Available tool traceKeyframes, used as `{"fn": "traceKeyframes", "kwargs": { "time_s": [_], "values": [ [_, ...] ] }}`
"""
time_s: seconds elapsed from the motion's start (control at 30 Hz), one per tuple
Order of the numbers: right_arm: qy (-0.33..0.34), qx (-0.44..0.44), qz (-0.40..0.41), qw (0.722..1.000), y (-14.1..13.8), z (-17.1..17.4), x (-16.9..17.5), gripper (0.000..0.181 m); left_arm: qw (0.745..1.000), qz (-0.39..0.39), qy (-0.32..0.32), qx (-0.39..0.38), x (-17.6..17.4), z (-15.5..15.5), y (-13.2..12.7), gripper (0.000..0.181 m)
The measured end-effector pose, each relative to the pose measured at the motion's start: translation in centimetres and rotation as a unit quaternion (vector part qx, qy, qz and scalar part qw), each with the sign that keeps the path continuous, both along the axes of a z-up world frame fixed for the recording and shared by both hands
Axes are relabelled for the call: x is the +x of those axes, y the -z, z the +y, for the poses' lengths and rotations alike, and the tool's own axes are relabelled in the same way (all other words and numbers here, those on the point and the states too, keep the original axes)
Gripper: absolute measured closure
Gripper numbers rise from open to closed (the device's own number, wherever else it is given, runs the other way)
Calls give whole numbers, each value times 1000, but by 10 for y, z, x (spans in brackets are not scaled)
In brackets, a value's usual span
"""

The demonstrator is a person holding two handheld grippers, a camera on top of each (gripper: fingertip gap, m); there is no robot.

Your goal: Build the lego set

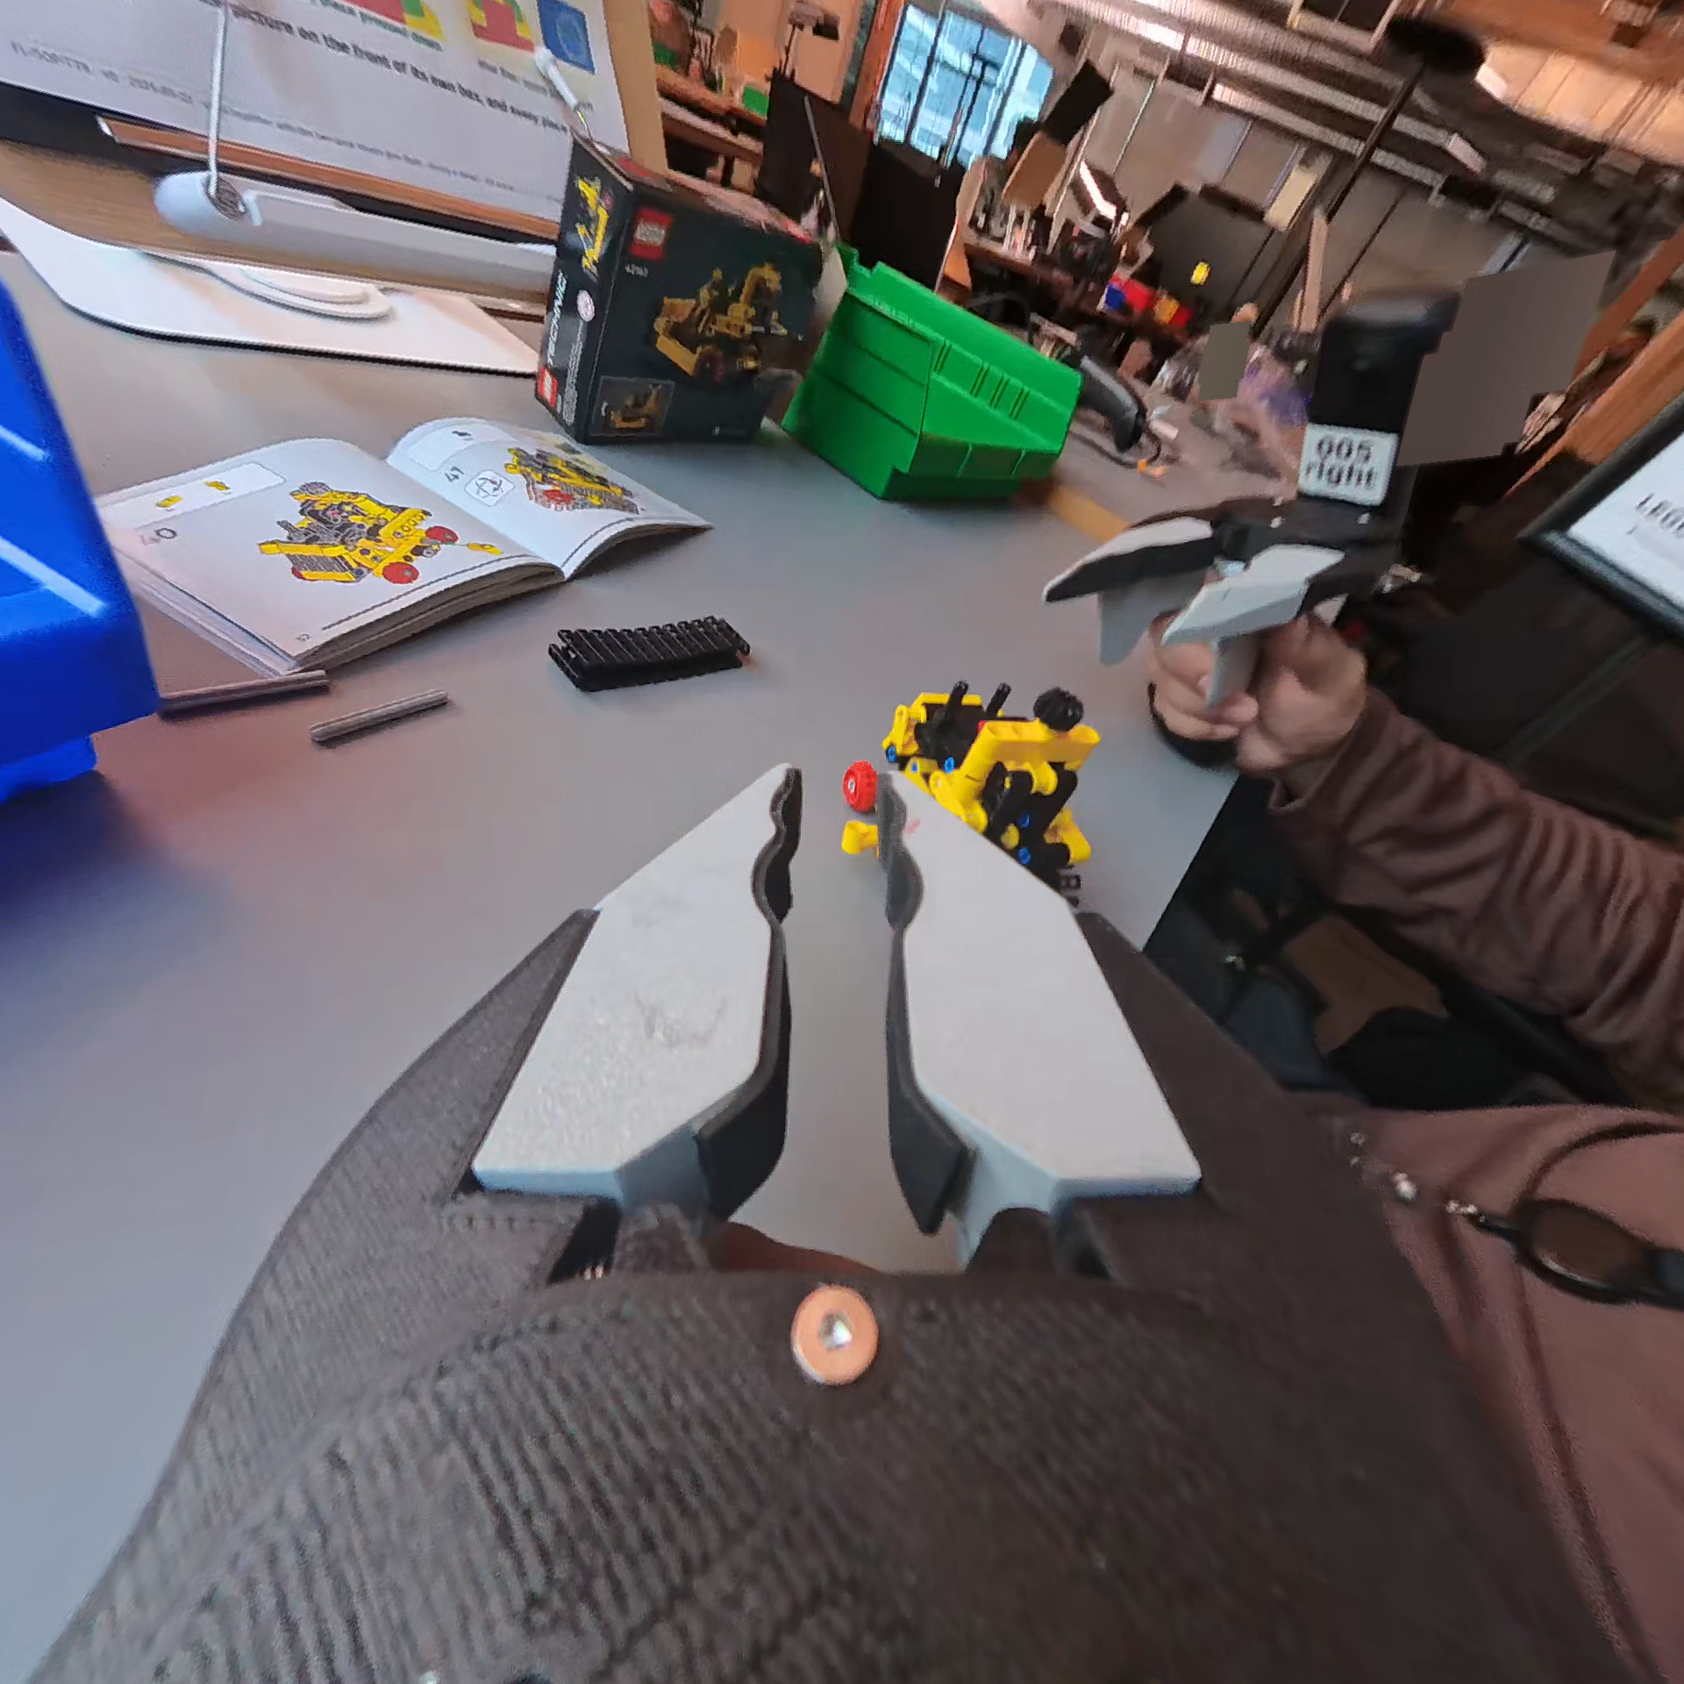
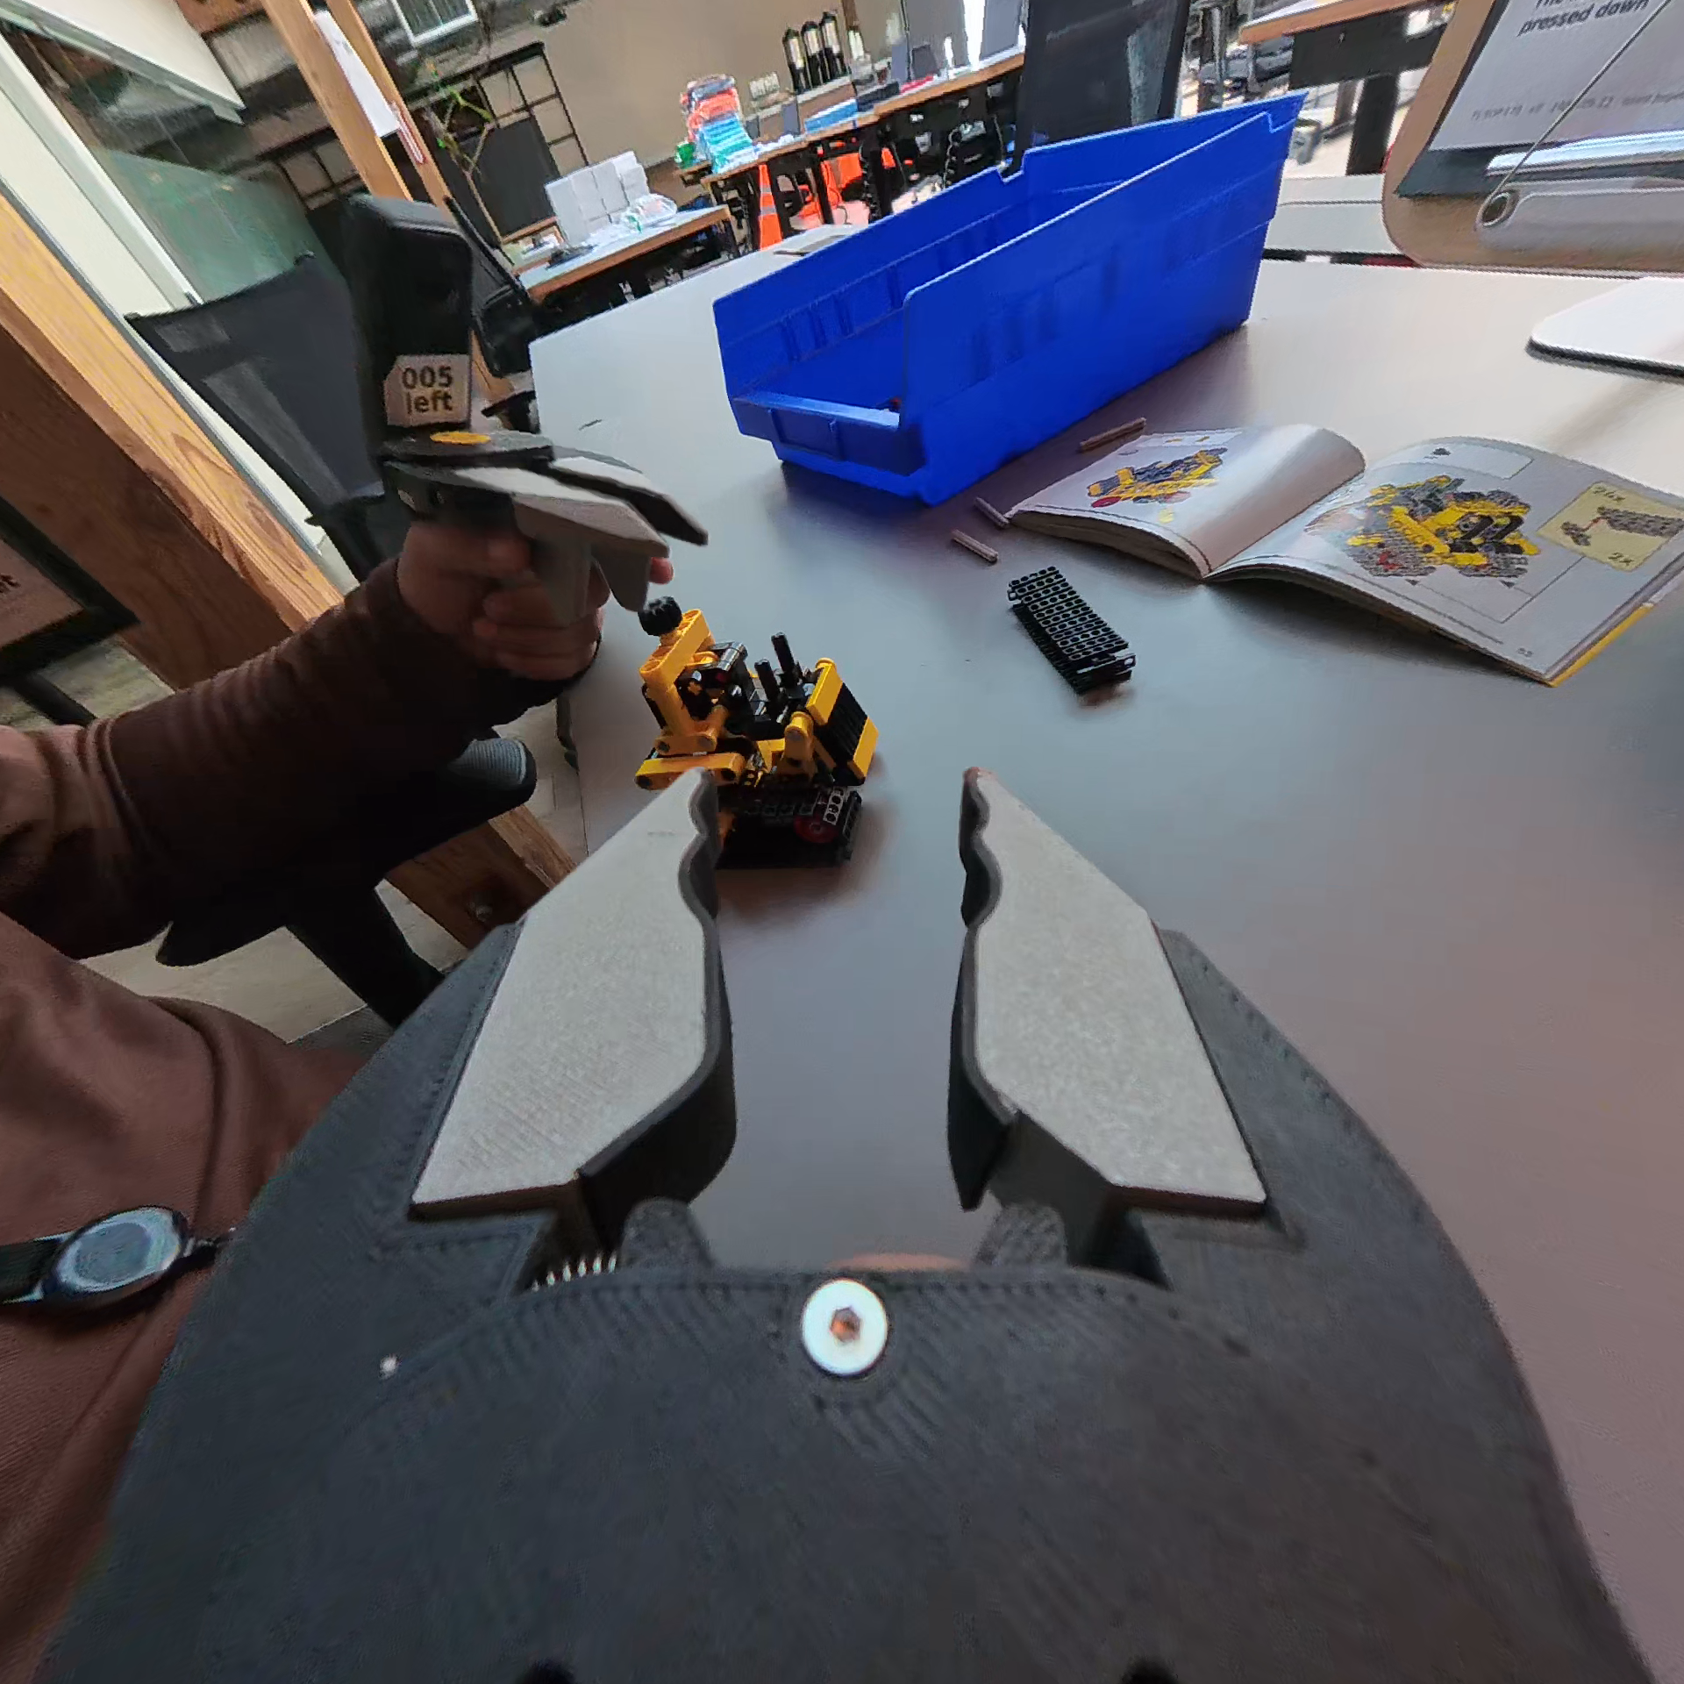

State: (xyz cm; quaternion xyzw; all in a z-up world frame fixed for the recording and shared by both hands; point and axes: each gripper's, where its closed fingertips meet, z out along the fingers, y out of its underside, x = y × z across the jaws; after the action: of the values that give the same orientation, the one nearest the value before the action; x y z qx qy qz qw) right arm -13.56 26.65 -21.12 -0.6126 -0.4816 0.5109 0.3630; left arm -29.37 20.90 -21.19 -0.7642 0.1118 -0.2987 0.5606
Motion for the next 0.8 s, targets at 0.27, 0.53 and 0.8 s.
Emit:
{"fn": "traceKeyframes", "kwargs": {
  "time_s": [0.27,0.53,0.8],
  "values": [
    [-6,-2,17,1000,-5,-1,2,132,996,85,3,0,13,-2,13,168],
    [-4,3,14,1000,-4,-1,2,133,997,74,3,2,12,-2,11,168],
    [-2,38,2,999,-2,-6,0,133,998,48,31,-28,25,3,15,166]
  ]
}}
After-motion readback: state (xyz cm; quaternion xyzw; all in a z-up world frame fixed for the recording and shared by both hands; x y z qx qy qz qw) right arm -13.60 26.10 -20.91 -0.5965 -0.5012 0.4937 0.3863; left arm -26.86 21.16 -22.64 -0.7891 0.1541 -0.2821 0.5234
